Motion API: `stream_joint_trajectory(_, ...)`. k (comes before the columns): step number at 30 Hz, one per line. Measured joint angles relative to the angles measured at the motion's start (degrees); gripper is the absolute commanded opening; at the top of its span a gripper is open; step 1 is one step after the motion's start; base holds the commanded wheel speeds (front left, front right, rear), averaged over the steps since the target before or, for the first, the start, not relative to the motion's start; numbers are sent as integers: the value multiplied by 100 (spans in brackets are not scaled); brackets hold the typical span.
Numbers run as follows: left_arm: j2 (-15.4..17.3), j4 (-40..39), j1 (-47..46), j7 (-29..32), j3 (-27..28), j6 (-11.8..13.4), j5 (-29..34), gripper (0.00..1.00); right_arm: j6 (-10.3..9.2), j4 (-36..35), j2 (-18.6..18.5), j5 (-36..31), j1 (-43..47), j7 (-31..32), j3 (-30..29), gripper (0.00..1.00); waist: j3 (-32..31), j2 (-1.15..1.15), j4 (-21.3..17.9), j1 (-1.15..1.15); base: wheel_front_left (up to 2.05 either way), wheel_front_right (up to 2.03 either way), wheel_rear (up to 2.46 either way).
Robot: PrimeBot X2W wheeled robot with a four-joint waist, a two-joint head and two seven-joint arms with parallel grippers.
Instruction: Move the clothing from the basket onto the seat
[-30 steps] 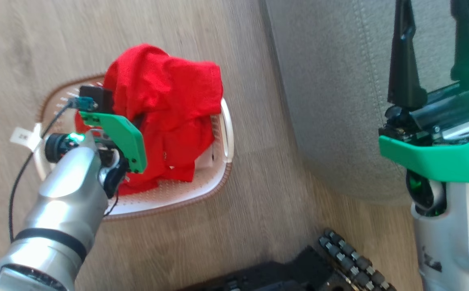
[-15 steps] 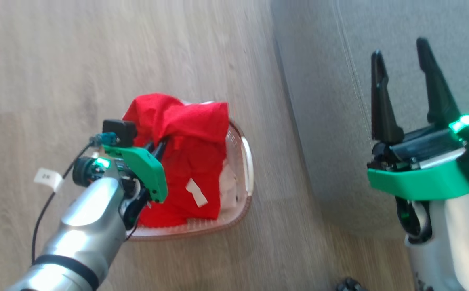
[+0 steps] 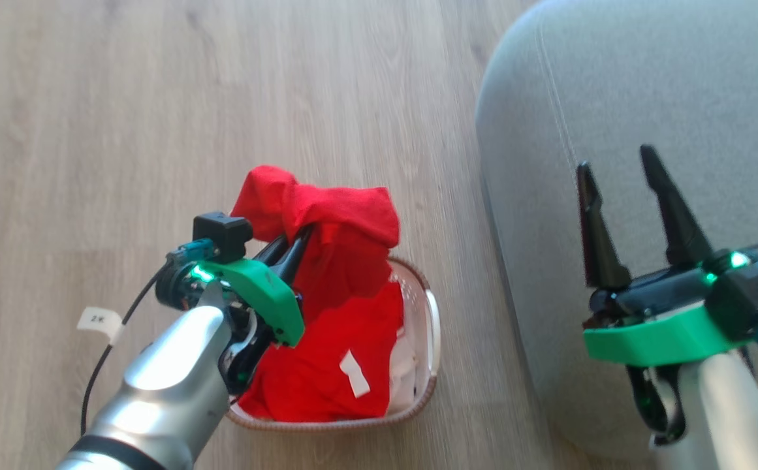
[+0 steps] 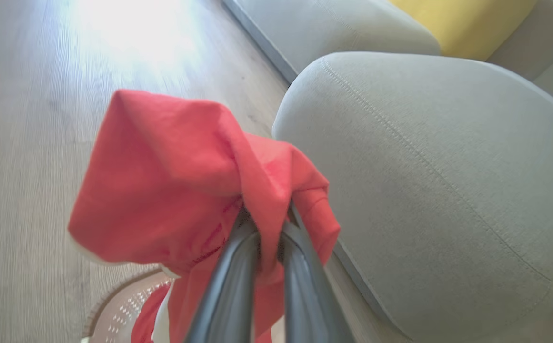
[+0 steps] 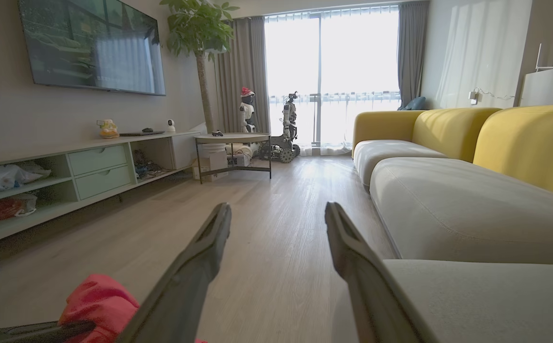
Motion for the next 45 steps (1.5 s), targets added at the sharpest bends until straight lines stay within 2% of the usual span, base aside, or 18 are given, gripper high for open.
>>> stream_joint_trajectory(11, 297, -1524, 147, 142, 52, 425, 60, 0, 0, 181, 0, 59, 426, 0, 279, 100, -742, 0, 161, 0, 0, 0, 0)
stream_joint_trajectory(16, 571, -2368, 394, 403, 60, 747, 56, 0, 0, 241, 4, 149, 636, 0, 359, 100, -1056, 0, 152, 0, 0, 0, 0)
stream_joint_trajectory(23, 821, -3470, 405, 766, 101, 1100, 65, 0, 0, 275, 12, 193, 646, 0, 552, 100, -1127, 0, 129, 0, 0, 0, 0)
stream_joint_trajectory(28, 944, -3933, 399, 959, 102, 1276, 75, 0, 0, 298, 12, 200, 646, 0, 648, 100, -1122, 0, 127, 0, 0, 0, 0)
stream_joint_trajectory(36, 1027, -4152, 398, 1068, 101, 1345, 75, 0, 0, 347, -25, 259, 647, 0, 727, 100, -1092, 0, 128, 0, 0, 0, 0)
stream_joint_trajectory(45, 1032, -4187, 307, 1068, 90, 1341, 75, 0, 0, 552, -208, 374, 596, 1, 1256, 100, -1041, 0, 147, 0, 0, 0, 0)
